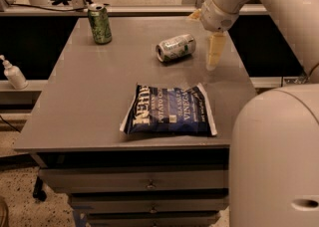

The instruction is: Knock 7up can over

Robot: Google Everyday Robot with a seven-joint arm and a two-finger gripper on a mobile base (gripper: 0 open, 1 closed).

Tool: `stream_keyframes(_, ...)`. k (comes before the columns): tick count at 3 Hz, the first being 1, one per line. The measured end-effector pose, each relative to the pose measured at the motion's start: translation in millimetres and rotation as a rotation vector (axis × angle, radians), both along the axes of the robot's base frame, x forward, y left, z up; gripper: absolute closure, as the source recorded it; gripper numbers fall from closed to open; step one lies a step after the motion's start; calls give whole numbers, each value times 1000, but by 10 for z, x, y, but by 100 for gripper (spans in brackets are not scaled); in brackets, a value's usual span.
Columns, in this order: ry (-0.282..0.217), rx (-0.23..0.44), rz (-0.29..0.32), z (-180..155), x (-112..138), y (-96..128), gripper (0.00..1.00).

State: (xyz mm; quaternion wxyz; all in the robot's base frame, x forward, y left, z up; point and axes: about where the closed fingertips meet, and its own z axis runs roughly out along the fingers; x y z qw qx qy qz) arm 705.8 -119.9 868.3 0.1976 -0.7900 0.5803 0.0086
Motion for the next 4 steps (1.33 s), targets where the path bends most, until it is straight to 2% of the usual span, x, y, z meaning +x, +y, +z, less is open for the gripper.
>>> stream_keyframes(1, -30, 95, -103, 165, 91, -227, 0)
stream_keyframes(2, -49, 223, -192, 320, 157, -438, 0)
stream_keyframes(3, -53, 414, -283, 474, 169, -658, 0)
stream_keyframes(4, -53, 414, -282, 471, 171, -656, 0)
